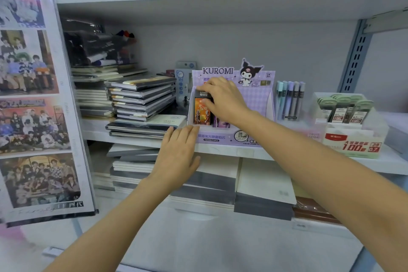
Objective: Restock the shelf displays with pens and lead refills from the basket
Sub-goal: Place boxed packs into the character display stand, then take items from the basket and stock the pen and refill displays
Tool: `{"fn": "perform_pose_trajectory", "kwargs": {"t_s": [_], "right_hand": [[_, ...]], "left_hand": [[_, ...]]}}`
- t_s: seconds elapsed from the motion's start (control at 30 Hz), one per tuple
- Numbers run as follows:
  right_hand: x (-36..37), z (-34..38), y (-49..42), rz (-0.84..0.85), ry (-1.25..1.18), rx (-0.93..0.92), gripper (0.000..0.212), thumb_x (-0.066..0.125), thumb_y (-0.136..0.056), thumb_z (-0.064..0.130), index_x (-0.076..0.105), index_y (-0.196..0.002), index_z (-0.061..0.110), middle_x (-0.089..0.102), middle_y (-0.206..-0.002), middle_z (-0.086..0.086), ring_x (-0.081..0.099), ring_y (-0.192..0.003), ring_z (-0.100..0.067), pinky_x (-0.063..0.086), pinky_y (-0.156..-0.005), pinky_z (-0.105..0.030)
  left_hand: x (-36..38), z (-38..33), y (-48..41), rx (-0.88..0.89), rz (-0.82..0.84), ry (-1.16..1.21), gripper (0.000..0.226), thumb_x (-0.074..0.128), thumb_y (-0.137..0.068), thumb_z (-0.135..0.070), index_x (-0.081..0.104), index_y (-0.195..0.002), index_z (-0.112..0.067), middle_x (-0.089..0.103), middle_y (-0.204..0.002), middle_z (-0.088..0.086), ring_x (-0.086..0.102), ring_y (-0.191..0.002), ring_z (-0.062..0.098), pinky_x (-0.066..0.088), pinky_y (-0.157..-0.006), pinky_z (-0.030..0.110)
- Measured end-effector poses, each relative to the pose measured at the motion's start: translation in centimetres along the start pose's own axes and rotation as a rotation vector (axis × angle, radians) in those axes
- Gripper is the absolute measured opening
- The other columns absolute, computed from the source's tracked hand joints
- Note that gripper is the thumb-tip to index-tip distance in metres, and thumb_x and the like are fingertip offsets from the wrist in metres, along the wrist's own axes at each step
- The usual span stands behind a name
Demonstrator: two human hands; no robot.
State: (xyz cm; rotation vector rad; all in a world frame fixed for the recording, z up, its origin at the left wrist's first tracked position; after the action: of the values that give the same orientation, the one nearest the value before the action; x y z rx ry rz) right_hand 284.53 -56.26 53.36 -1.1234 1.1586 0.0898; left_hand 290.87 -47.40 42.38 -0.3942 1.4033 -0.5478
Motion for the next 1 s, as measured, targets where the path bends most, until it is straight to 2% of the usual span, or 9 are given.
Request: {"fn": "perform_pose_trajectory", "kwargs": {"t_s": [0.13,0.2,0.27,0.37,0.47,0.57,0.73,0.83,1.0], "right_hand": [[-3.0,1.6,3.1,-0.194,-0.190,-0.093,0.035,0.055,-0.095,0.020,0.059,-0.130,0.016,0.058,-0.129,-0.001,0.048,-0.123,-0.019,0.030,-0.106,-0.034],[-4.7,2.6,6.9,-0.360,-0.394,-0.163,0.022,0.057,-0.094,0.013,0.066,-0.114,0.009,0.066,-0.109,-0.002,0.059,-0.102,-0.018,0.045,-0.089,-0.031],[-4.1,3.2,11.2,-0.382,-0.580,-0.173,0.014,0.056,-0.094,0.010,0.068,-0.098,0.007,0.067,-0.091,-0.001,0.062,-0.078,-0.016,0.049,-0.068,-0.027],[1.7,2.8,18.2,-0.189,-0.745,-0.071,0.019,0.053,-0.094,0.016,0.067,-0.084,0.008,0.064,-0.074,0.004,0.058,-0.061,-0.016,0.046,-0.056,-0.029],[11.2,1.3,26.6,0.156,-0.790,0.143,0.020,0.054,-0.095,0.015,0.067,-0.081,0.009,0.064,-0.068,0.003,0.058,-0.058,-0.017,0.049,-0.058,-0.035],[20.7,-0.4,36.1,0.567,-0.692,0.327,0.017,0.055,-0.095,0.020,0.068,-0.089,0.012,0.067,-0.075,0.002,0.058,-0.065,-0.016,0.050,-0.066,-0.034],[30.3,-2.1,51.6,1.064,-0.485,0.452,0.029,0.056,-0.092,0.028,0.056,-0.118,0.015,0.059,-0.117,-0.004,0.055,-0.104,-0.023,0.045,-0.085,-0.034],[32.2,-2.1,56.9,1.108,-0.418,0.550,0.039,0.058,-0.092,0.033,0.046,-0.125,0.015,0.044,-0.127,-0.008,0.047,-0.105,-0.023,0.042,-0.081,-0.033],[33.7,-1.8,58.9,0.969,-0.372,0.721,0.058,0.066,-0.086,0.047,0.043,-0.128,0.014,0.048,-0.122,-0.005,0.051,-0.105,-0.022,0.045,-0.082,-0.031]], "left_hand": [[-1.4,-1.1,0.9,0.013,-0.119,0.062,0.070,0.062,-0.084,-0.021,0.033,-0.144,0.002,0.039,-0.143,0.020,0.035,-0.134,0.036,0.025,-0.113,0.050],[-1.5,-2.0,2.4,0.005,-0.264,0.144,0.063,0.065,-0.077,-0.007,0.044,-0.135,0.006,0.045,-0.135,0.025,0.043,-0.125,0.041,0.034,-0.107,0.050],[-0.1,-3.1,4.3,-0.001,-0.339,0.218,0.054,0.064,-0.074,-0.001,0.052,-0.126,0.004,0.051,-0.126,0.022,0.048,-0.115,0.038,0.039,-0.100,0.046],[6.1,-6.0,7.9,0.049,-0.215,0.310,0.047,0.066,-0.072,0.002,0.054,-0.117,-0.002,0.058,-0.108,0.017,0.053,-0.095,0.033,0.043,-0.082,0.039],[15.8,-9.7,13.8,0.068,0.161,0.427,0.041,0.067,-0.071,0.006,0.059,-0.111,-0.002,0.061,-0.099,0.015,0.057,-0.084,0.034,0.046,-0.070,0.040],[25.0,-13.1,21.6,-0.002,0.578,0.513,0.035,0.053,-0.090,-0.007,0.056,-0.125,-0.007,0.054,-0.129,0.011,0.051,-0.117,0.030,0.041,-0.094,0.036],[33.1,-16.6,31.7,-0.088,1.004,0.401,0.064,0.038,-0.102,-0.030,0.007,-0.154,-0.010,0.005,-0.162,0.005,0.009,-0.148,0.019,0.015,-0.117,0.030],[34.7,-17.2,34.4,-0.078,1.046,0.319,0.068,0.033,-0.104,-0.035,-0.004,-0.153,-0.007,-0.014,-0.161,0.006,-0.010,-0.149,0.021,0.011,-0.119,0.030],[35.3,-17.2,34.9,-0.094,0.956,0.310,0.063,0.035,-0.103,-0.037,0.008,-0.154,-0.011,-0.012,-0.162,0.005,-0.011,-0.149,0.021,0.016,-0.119,0.030]]}}
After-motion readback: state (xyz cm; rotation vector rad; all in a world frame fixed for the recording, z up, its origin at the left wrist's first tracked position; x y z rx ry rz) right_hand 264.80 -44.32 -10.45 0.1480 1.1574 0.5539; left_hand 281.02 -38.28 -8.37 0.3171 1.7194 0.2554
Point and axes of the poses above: each hand's wrist, its own y-axis away from the middle knuckle, its own x-axis out of the palm, z = x × y, the point moved 9 cm from there along -y, towards the middle knuckle
